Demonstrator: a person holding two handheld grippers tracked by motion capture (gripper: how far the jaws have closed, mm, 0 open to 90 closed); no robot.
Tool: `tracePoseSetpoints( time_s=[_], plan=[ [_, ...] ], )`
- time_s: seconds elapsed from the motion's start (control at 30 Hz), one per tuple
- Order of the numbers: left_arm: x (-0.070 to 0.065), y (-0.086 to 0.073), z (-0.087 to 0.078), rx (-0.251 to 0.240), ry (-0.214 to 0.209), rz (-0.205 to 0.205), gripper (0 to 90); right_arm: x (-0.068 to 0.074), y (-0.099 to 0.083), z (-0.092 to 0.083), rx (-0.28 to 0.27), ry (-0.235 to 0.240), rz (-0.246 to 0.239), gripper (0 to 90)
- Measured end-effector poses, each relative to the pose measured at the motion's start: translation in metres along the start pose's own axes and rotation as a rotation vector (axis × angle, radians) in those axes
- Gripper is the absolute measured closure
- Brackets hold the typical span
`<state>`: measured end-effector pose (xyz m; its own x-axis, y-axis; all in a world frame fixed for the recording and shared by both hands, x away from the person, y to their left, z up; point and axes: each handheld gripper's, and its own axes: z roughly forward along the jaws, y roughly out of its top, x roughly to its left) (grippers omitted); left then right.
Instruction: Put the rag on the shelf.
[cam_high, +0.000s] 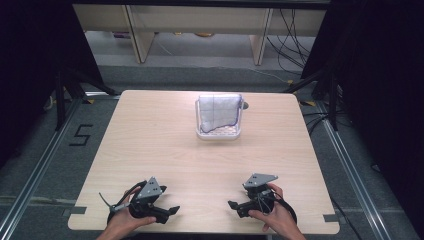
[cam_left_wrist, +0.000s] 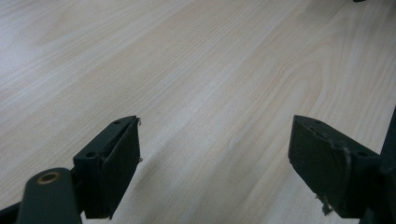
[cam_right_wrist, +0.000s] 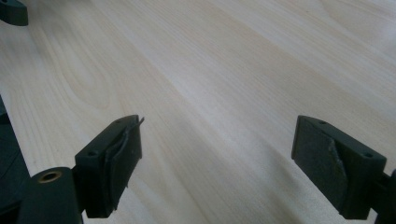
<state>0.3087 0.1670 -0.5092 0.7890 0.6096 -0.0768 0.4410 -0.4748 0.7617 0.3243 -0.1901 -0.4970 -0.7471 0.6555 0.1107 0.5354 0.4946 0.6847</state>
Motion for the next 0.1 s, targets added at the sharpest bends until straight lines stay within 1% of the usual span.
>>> tracePoseSetpoints(
  time_s=[0.03,0.07,0.1],
  plan=[
    [-0.0004,-0.0001,0.0004,-0.003,-0.002,-0.003,16.7,0.0007,-0.0003,0.001,-0.011,0.004,0.007,16.8],
    [0.0,0.0,0.0001,0.003,-0.006,0.004,16.7,0.0004,-0.0002,0.001,-0.011,0.002,0.003,16.8],
    [0.0,-0.0002,0.0007,0.001,0.0,-0.001,16.7,0.0006,-0.0003,0.0012,-0.011,0.004,0.008,16.8]
  ],
)
